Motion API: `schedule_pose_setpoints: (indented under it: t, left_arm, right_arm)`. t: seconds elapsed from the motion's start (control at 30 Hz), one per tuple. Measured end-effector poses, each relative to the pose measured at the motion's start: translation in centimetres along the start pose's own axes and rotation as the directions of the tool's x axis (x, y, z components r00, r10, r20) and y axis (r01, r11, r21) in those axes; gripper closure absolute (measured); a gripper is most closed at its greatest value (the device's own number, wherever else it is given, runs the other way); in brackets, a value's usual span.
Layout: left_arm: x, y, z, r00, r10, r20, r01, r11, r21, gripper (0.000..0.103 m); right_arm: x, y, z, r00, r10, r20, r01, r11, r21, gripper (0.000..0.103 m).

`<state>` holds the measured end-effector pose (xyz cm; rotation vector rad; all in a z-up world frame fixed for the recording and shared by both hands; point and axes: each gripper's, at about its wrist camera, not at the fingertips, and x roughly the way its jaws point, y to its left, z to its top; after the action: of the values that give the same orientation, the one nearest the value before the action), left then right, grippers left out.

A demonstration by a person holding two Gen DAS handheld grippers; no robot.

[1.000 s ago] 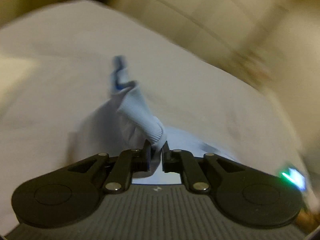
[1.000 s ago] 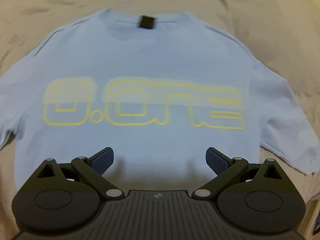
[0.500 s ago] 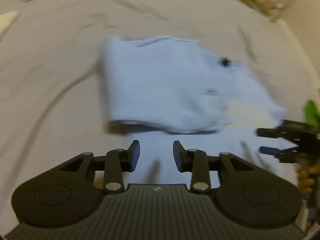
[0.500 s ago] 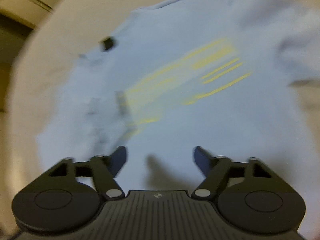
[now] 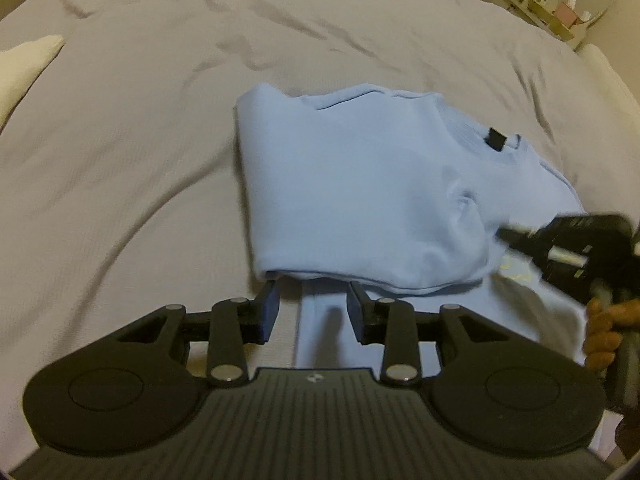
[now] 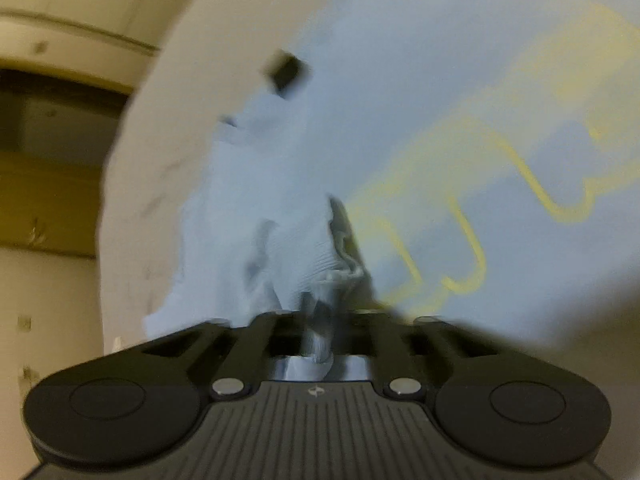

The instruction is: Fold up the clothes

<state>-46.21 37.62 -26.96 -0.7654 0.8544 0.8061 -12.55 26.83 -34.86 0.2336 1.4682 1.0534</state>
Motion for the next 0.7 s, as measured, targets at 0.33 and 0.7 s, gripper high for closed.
schedule_pose_setpoints:
  t: [0.33,0.7]
  left_arm:
    - [2.1,-4.9,0.7,0.998,-0.063,-0.01,0.064,0.99,0.125,0.073]
    - [4.8,-6.9,1.2,0.998,0.002,-0.055,0.01,0.977,0.213,0.073]
  right_arm:
    - [-11.8,-2.5,1.9,0.915,-0.157,0.371,0.217,0.968,-0.127,0.096]
    - [-10.1,-5.2,1.6,0.905,-0.305,0.297,0.362,0.919,-0.156,0.097]
